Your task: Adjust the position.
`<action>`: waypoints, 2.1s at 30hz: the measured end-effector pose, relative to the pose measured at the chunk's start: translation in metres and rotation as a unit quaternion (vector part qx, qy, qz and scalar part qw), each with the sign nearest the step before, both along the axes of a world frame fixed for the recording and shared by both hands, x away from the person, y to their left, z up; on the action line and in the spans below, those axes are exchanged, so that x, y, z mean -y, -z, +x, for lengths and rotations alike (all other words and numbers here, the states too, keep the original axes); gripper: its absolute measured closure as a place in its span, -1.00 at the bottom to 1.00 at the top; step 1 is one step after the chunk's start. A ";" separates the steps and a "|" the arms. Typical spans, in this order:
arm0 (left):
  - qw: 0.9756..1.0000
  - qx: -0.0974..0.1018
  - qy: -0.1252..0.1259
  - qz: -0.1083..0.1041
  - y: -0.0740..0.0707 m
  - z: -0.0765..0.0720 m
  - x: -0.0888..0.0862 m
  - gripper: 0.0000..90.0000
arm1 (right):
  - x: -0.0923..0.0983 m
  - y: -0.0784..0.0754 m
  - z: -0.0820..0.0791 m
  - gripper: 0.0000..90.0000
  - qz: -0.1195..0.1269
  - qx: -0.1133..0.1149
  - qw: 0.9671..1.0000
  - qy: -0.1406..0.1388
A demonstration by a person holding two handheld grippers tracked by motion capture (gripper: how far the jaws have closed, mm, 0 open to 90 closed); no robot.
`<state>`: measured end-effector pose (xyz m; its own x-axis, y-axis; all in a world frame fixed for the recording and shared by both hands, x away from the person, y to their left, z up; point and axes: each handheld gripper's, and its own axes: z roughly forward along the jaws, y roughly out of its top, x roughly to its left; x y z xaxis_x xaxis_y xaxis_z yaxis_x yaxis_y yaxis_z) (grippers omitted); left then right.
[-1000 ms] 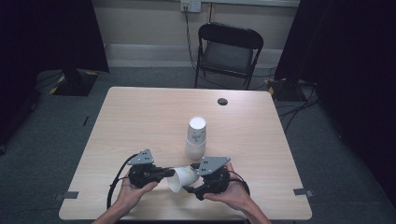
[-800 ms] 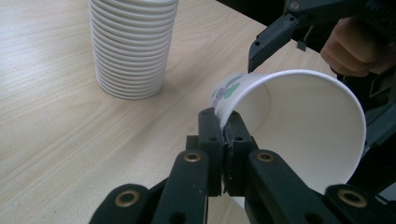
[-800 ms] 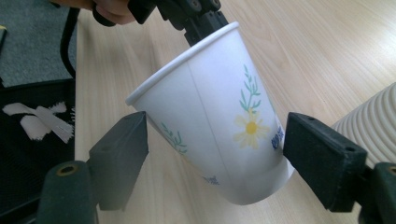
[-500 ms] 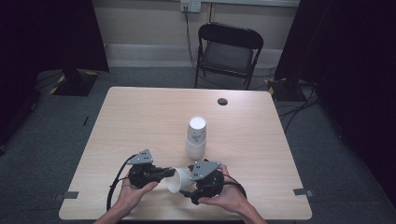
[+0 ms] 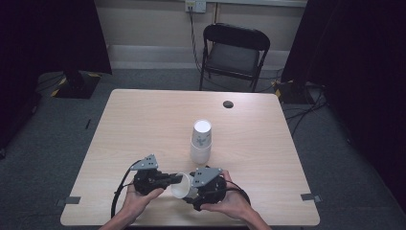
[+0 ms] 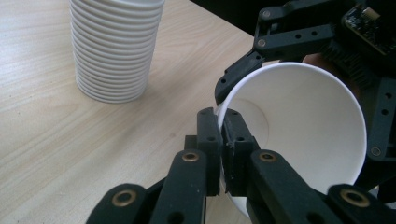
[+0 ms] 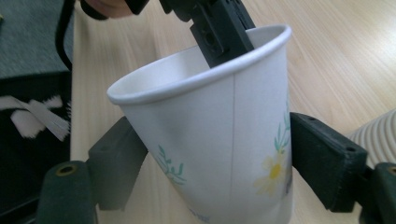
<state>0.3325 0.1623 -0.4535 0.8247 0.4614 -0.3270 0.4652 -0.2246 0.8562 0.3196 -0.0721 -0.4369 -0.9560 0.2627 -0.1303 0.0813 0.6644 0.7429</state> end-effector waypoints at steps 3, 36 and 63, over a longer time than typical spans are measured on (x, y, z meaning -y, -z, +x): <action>1.000 0.006 0.000 -0.009 -0.001 -0.001 -0.001 0.86 | 0.001 0.000 0.002 -0.43 0.017 -0.023 1.000 0.002; 1.000 -0.018 0.004 -0.021 -0.001 0.001 0.000 0.95 | -0.011 -0.002 -0.005 -0.47 0.036 0.018 0.999 -0.007; 0.999 -0.004 -0.036 -0.016 -0.006 0.012 -0.009 -0.19 | 0.018 0.000 0.012 -0.39 0.069 -0.018 0.996 0.050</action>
<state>0.3449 0.1715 -0.4479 0.7872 0.5087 -0.3486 0.4860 -0.1638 0.8585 0.3313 -0.0902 -0.4372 -0.9277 0.3697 -0.0528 0.1696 0.5430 0.8224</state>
